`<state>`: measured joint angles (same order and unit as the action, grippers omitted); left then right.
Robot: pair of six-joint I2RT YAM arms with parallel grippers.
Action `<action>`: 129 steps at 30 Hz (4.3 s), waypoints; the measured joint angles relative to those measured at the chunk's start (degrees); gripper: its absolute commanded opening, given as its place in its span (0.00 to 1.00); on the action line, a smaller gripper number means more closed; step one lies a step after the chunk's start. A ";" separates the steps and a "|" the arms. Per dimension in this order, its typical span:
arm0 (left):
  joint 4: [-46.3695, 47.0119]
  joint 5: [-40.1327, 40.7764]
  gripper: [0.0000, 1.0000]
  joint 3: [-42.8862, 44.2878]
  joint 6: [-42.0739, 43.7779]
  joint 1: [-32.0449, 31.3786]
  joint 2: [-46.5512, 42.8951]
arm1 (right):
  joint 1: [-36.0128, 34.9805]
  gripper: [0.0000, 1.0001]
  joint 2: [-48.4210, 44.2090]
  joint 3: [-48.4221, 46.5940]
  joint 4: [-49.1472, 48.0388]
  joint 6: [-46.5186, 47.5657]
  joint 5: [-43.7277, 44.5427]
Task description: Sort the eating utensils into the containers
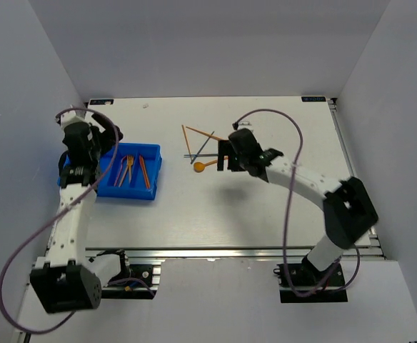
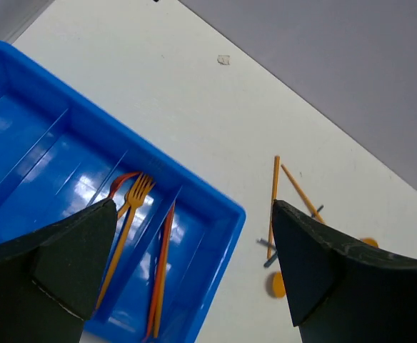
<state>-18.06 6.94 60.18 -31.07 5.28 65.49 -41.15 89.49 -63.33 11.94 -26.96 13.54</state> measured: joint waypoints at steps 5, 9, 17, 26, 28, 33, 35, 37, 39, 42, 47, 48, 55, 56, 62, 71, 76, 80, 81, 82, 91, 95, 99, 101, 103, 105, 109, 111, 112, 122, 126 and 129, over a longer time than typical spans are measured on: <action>-2.29 -0.94 0.98 -13.27 3.63 -0.44 -15.43 | 1.66 0.68 17.59 -16.44 7.56 -6.34 7.72; -5.57 0.11 0.98 -19.71 5.05 -1.75 -20.33 | 1.64 0.60 28.46 -26.25 12.09 -10.91 10.71; -5.49 -0.76 0.98 -19.96 5.86 -3.26 -17.07 | 0.57 0.59 34.07 -31.15 15.43 -17.57 13.99; -5.46 -2.05 0.98 -19.96 6.21 -4.15 -18.03 | -0.24 0.59 39.71 -37.48 17.05 -19.82 15.58; -5.46 -2.19 0.98 -19.96 6.21 -4.26 -18.03 | -0.39 0.56 40.33 -38.60 18.08 -20.22 16.15; -5.46 -2.29 0.98 -19.96 6.21 -4.28 -18.05 | -0.90 0.34 40.85 -39.39 20.83 -21.64 18.10; -5.46 -2.29 0.98 -19.96 6.23 -4.28 -18.05 | -0.94 0.28 40.24 -38.10 20.92 -22.38 19.28; -5.46 -2.29 0.98 -19.96 6.23 -4.28 -18.10 | -0.94 0.27 38.69 -35.47 20.74 -23.30 19.67; -5.46 -2.29 0.98 -19.96 6.21 -4.28 -18.23 | -0.94 0.27 36.46 -32.00 20.70 -24.22 19.78; -5.46 -2.08 0.98 -19.96 6.21 -4.94 -18.62 | -0.94 0.20 32.54 -25.75 19.61 -25.44 19.61; -5.49 -2.51 0.98 -19.96 6.21 -6.88 -18.93 | -0.92 0.00 23.50 -11.74 13.92 -26.45 17.46; -5.46 -2.78 0.98 -19.96 6.21 -7.08 -18.86 | -0.92 0.00 21.90 -9.25 12.59 -26.56 16.90; 0.66 -18.27 0.98 -23.21 0.74 -8.55 -15.32 | -1.33 0.00 12.90 2.93 3.10 -21.07 9.97; 3.39 -21.05 0.98 -25.33 -1.64 -9.75 -15.30 | -1.97 0.00 10.58 5.62 0.85 -18.71 7.96; 16.11 -28.92 0.98 -30.88 -14.01 -21.42 -13.38 | -7.26 0.00 -3.48 14.84 -14.82 -6.43 -5.51; 27.45 -25.94 0.95 -30.88 -23.37 -26.27 -8.90 | -13.73 0.00 -9.40 16.17 -27.93 0.96 -14.16; 29.55 -24.63 0.81 -30.88 -25.51 -27.63 -6.69 | -15.26 0.00 -7.52 12.57 -27.91 2.21 -14.75; 30.23 -24.00 0.29 -30.88 -26.51 -28.13 -5.38 | -16.13 0.00 -5.95 9.29 -28.09 2.80 -14.95; 30.36 -23.96 0.18 -30.88 -27.04 -28.13 -5.11 | -16.33 0.00 -5.51 8.63 -27.98 2.99 -14.97; 30.84 -24.06 0.06 -30.75 -27.15 -28.11 -4.94 | -16.44 0.00 -4.90 8.22 -27.65 3.21 -14.95; 12.94 -15.15 0.00 -16.83 -15.50 -27.43 -2.58 | -15.96 0.89 -4.28 7.06 -25.49 3.37 -11.87; 1.60 -6.21 0.00 -1.18 -4.15 -18.93 3.93 | -11.02 0.89 -11.58 9.25 -20.20 2.49 -8.63; -7.13 4.33 0.00 13.55 6.40 -6.80 15.26 | -2.60 0.89 -19.65 11.34 -15.17 1.79 -6.78; -9.94 8.59 0.00 19.69 9.94 -2.89 21.88 | -0.42 0.89 -22.60 12.92 -13.35 1.84 -6.45; -11.47 12.15 0.00 23.63 12.76 -0.37 27.65 | -0.07 0.89 -24.41 14.40 -11.69 1.95 -7.43; -12.39 15.19 0.00 26.01 15.52 0.90 32.09 | -0.11 0.89 -25.07 15.47 -10.56 2.05 -9.25; -11.78 18.69 0.00 25.97 19.96 1.66 35.47 | -0.13 0.89 -25.38 17.53 -9.66 2.16 -13.62; -9.11 19.08 0.00 24.30 21.33 2.03 35.08 | -0.13 0.89 -25.46 18.38 -9.84 2.14 -15.56; -7.74 19.19 0.00 23.56 21.97 2.19 34.93 | -0.13 0.89 -25.44 18.53 -9.92 2.14 -16.50; 3.85 18.80 0.00 13.60 24.98 4.31 34.69 | -0.13 0.89 -25.49 18.56 -10.88 3.67 -20.41; 5.01 17.42 0.21 10.54 24.96 4.39 34.69 | -0.13 0.89 -25.49 18.56 -10.88 4.31 -20.35; 4.96 16.04 0.53 9.94 24.55 4.39 34.53 | -0.13 0.89 -25.24 18.53 -10.91 4.63 -20.11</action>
<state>-13.10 22.98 70.13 -6.52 9.67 100.03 -41.28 64.25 -44.80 1.04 -22.33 -6.57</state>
